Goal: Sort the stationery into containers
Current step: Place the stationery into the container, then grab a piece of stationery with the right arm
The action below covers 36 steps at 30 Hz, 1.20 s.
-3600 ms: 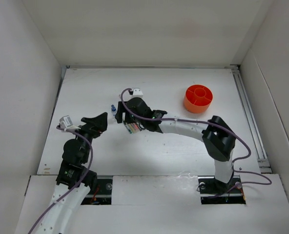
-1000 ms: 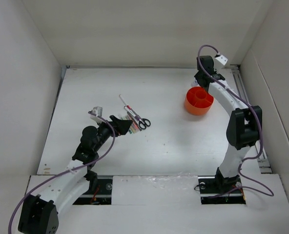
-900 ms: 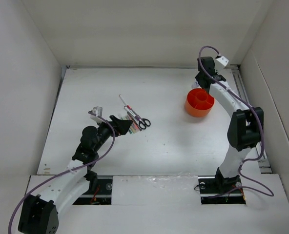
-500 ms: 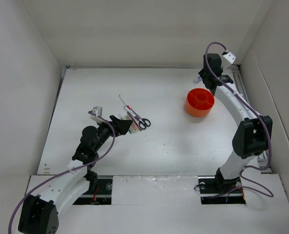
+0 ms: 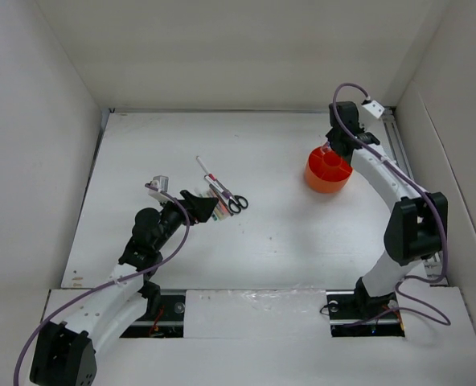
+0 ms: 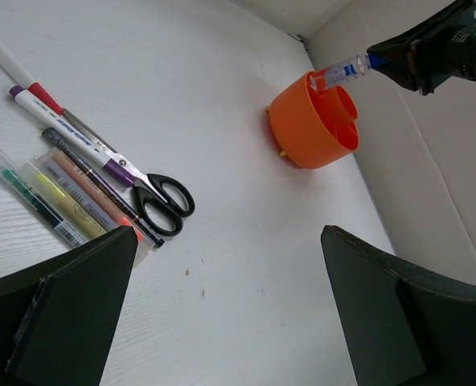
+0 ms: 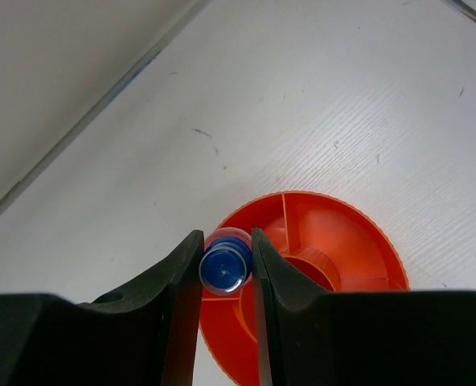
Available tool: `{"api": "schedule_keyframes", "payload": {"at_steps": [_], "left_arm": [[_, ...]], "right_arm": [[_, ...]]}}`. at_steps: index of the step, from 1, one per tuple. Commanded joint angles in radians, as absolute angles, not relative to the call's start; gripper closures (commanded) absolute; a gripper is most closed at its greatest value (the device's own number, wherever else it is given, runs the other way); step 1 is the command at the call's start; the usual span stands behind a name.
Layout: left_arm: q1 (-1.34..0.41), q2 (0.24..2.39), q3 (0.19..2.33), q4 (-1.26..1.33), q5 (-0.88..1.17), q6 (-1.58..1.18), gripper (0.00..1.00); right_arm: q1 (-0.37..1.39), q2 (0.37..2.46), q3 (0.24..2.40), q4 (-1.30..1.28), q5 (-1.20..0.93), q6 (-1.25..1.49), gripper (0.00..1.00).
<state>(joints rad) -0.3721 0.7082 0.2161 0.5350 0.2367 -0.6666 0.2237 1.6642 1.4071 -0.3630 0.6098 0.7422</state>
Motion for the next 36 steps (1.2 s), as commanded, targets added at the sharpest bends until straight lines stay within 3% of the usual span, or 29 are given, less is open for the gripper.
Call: {"api": "schedule_keyframes", "payload": {"at_steps": [1,4,7,8,11,15,18,21,23,25,26,32,36], "left_arm": [[-0.374,0.692,0.238,0.588,0.258,-0.661,0.0],[-0.374,0.692,0.238,0.588,0.258,-0.661,0.0],[-0.374,0.692,0.238,0.588,0.258,-0.661,0.0],[-0.374,0.692,0.238,0.588,0.258,-0.661,0.0],[-0.374,0.683,0.238,0.588,0.258,-0.661,0.0],[-0.374,0.683,0.238,0.578,0.238,-0.661,0.0],[-0.374,0.683,0.247,0.569,0.229,-0.661,0.0],[-0.374,0.683,0.247,0.525,0.195,-0.661,0.02],[-0.374,0.683,0.258,0.515,0.166,-0.661,0.03],[-0.374,0.672,0.258,0.486,0.134,-0.661,0.05],[-0.374,0.672,0.258,0.474,0.118,-0.673,0.07],[-0.374,0.553,0.258,0.384,-0.003,-0.673,0.11],[-0.374,0.495,0.239,0.383,-0.003,-0.673,0.11]], "right_arm": [[0.247,1.687,1.453,-0.371,0.655,0.758,0.96],[0.256,1.712,1.473,-0.383,0.655,0.758,0.96],[0.265,1.736,1.491,-0.396,0.655,0.758,0.89],[0.265,1.736,1.491,-0.396,0.655,0.758,0.76],[0.288,1.747,1.535,-0.405,0.666,0.749,0.51],[0.311,1.747,1.589,-0.416,0.655,0.729,0.33],[0.345,1.724,1.611,-0.416,0.655,0.719,0.3],[0.396,1.672,1.562,-0.356,0.528,0.666,0.46],[0.449,1.66,1.508,-0.264,0.374,0.638,0.75],[0.485,1.663,1.451,-0.218,0.278,0.629,0.95],[0.523,1.678,1.441,-0.198,0.194,0.62,0.99],[0.669,1.931,1.557,-0.281,0.127,0.529,1.0],[0.756,1.97,1.517,-0.267,0.213,0.546,1.0]]}}
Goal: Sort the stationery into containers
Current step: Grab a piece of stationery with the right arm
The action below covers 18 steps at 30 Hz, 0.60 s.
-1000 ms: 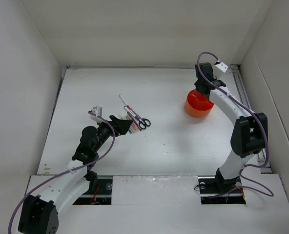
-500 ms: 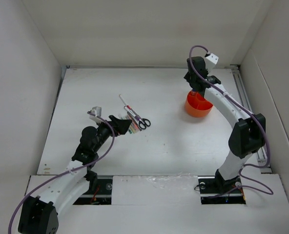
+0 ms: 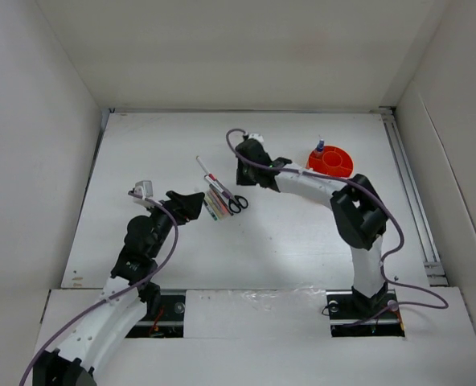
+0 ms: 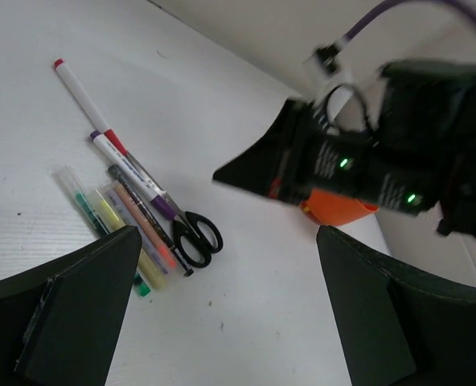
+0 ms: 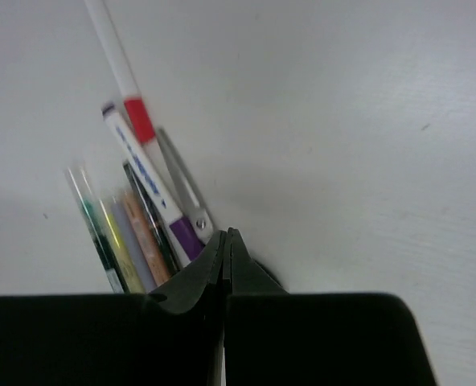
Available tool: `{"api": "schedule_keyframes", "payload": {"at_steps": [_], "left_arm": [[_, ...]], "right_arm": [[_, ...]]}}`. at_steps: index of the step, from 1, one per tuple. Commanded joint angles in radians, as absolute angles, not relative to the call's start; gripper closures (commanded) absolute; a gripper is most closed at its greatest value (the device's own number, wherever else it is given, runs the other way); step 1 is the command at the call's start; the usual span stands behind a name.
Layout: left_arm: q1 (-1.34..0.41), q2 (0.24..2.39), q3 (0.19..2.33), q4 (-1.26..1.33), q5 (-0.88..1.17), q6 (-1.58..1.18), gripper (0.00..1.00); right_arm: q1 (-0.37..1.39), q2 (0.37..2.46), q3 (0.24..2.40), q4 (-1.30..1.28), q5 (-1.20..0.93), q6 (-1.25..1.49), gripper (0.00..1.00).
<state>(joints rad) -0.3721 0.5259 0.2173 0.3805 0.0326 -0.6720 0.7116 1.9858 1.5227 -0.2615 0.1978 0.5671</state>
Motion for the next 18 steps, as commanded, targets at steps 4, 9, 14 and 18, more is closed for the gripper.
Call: {"api": "schedule_keyframes", "payload": {"at_steps": [4,9,14,18], "left_arm": [[-0.374,0.495,0.239,0.383,0.012,-0.673,0.11],[-0.374,0.537,0.239,0.408,0.035,-0.683,0.11],[-0.374,0.566,0.239,0.442,0.067,-0.683,0.12],[-0.374,0.588,0.239,0.451,0.091,-0.683,0.14]], "right_arm": [[0.765,1.935,1.418,-0.226,0.257,0.621,1.0],[0.778,1.922,1.338,-0.249,0.295,0.663,0.74],[0.819,1.934,1.299,-0.249,0.368,0.681,0.62],[0.819,1.966,1.308,-0.239,0.391,0.692,0.57]]}}
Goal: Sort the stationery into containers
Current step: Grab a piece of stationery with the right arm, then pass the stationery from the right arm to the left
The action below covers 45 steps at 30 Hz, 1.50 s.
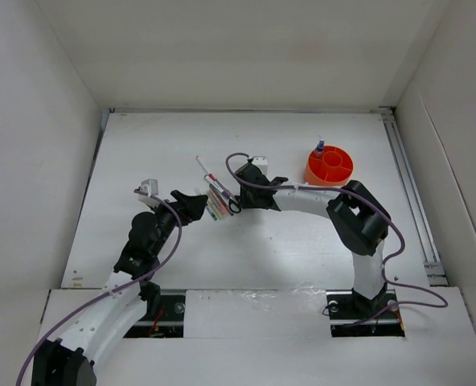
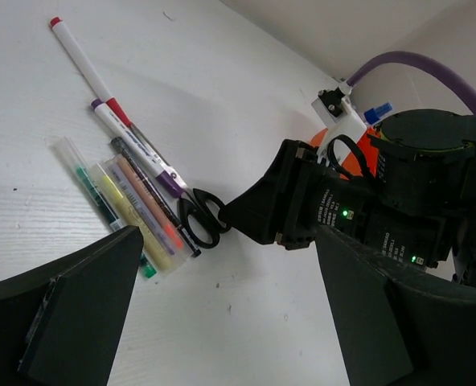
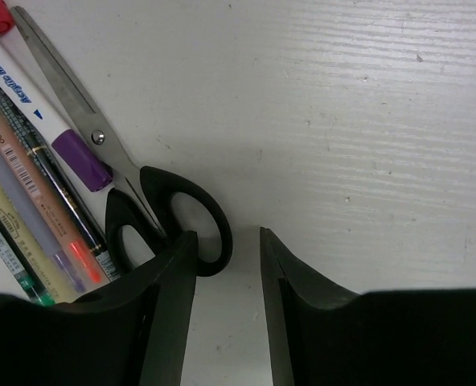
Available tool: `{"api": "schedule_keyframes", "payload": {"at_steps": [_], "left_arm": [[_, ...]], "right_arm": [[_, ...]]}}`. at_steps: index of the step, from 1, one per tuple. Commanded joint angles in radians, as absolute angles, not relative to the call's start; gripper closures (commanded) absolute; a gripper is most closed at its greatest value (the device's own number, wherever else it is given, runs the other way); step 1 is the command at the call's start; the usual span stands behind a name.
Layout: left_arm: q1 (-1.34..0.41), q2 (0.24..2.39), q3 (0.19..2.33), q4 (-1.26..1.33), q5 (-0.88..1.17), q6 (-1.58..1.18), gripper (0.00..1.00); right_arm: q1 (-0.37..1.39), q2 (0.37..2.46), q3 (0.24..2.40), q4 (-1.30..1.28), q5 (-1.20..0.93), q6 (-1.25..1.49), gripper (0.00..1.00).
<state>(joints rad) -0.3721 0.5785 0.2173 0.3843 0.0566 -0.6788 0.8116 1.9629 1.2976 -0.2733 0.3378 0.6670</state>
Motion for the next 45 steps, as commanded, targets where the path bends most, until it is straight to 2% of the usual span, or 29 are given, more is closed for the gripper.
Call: {"api": "schedule_keyframes", "payload": {"at_steps": [1,4,5,6,13,15,21,23,27,30,39,45], "left_arm": [[-0.374,0.6,0.239,0.463,0.091,-0.683,0.14],[-0.374,0.627,0.25,0.463,0.101,-0.683,0.16],[-0.374,0.627,0.25,0.463,0.101,-0.674,0.17],[-0.374,0.637,0.25,0.463,0.112,-0.673,0.19],[-0.374,0.656,0.25,0.472,0.103,-0.673,0.26],[-0.374,0.669,0.259,0.472,0.103,-0.673,0.32],[-0.374,0.707,0.268,0.479,0.135,-0.673,0.43],[-0.374,0.733,0.278,0.488,0.147,-0.673,0.53],[-0.374,0.767,0.291,0.515,0.181,-0.673,0.62],[-0.374,0.807,0.316,0.534,0.216,-0.683,0.65],[-0.374,0.98,0.388,0.589,0.327,-0.712,0.57],[-0.374,1.011,0.414,0.626,0.341,-0.703,0.41]], "right_arm": [[0.809,1.967,1.308,-0.239,0.382,0.701,0.57],[0.808,1.994,1.333,-0.239,0.382,0.71,0.6],[0.808,2.006,1.333,-0.239,0.382,0.71,0.63],[0.808,2.016,1.333,-0.239,0.382,0.71,0.72],[0.799,1.987,1.295,-0.239,0.382,0.719,1.0],[0.799,1.948,1.286,-0.239,0.373,0.71,1.0],[0.81,1.862,1.264,-0.288,0.382,0.71,1.0],[0.81,1.816,1.253,-0.299,0.382,0.71,1.0],[0.819,1.723,1.204,-0.308,0.382,0.71,1.0],[0.844,1.655,1.161,-0.299,0.357,0.71,1.0],[0.867,1.534,1.069,-0.267,0.279,0.71,1.0],[0.877,1.473,1.014,-0.299,0.227,0.719,1.0]]}}
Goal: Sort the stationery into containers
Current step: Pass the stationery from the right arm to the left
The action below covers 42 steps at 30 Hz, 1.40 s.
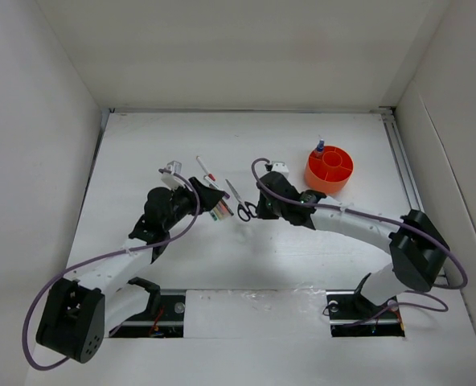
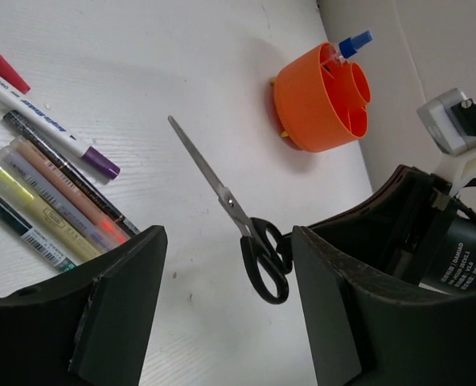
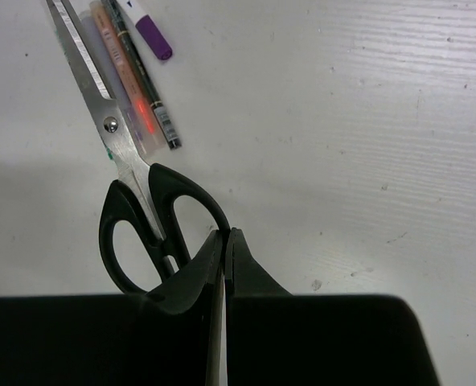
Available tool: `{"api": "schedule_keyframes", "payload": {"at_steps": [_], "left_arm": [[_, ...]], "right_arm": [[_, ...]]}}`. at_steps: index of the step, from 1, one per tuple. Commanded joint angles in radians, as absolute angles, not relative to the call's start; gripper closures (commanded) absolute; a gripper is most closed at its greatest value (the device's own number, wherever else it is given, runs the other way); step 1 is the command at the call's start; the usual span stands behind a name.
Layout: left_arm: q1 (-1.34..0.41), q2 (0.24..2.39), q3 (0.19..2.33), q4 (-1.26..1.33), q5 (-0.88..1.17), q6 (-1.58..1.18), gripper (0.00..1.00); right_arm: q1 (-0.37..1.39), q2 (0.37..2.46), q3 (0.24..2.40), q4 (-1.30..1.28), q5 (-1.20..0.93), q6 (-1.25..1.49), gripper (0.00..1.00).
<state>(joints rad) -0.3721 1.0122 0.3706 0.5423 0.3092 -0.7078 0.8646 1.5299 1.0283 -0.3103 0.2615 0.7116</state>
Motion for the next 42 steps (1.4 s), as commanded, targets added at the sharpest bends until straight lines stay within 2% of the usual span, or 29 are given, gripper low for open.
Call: {"api": "schedule_keyframes", "payload": {"at_steps": [1,6,18,22,27,30,31,33,42], "left_arm": [[-0.374,1.011,0.414,0.626,0.341,-0.703,0.39],[-0.374,1.09,0.445,0.626,0.35,-0.713,0.38],[-0.374,1.215,0.486,0.699,0.382,-0.741,0.43],[-0.374,1.233,0.486,0.724,0.393,-0.741,0.61],[-0.374,1.255,0.477,0.736,0.423,-0.75,0.72],[-0.374,1.255,0.477,0.749,0.433,-0.75,0.88],[-0.374,1.255,0.477,0.749,0.433,-0.75,0.96],[-0.374,1.255,0.477,0.749,0.433,-0.741,1.0],[-0.374,1.147,0.479,0.66,0.41,-0.681,1.0]], "right_arm": [[0.887,1.464,0.996,-0.288,0.215,0.719,1.0],[0.896,1.414,0.976,-0.253,0.202,0.719,1.0],[0.96,1.402,0.976,-0.221,0.19,0.719,1.0],[0.971,1.402,0.976,-0.198,0.19,0.729,1.0],[0.971,1.413,0.966,-0.166,0.19,0.747,1.0],[0.971,1.433,0.976,-0.156,0.19,0.747,1.0],[0.971,1.442,0.976,-0.147,0.19,0.747,1.0],[0.971,1.453,0.985,-0.135,0.19,0.758,1.0],[0.971,1.443,0.985,-0.126,0.19,0.767,1.0]]}}
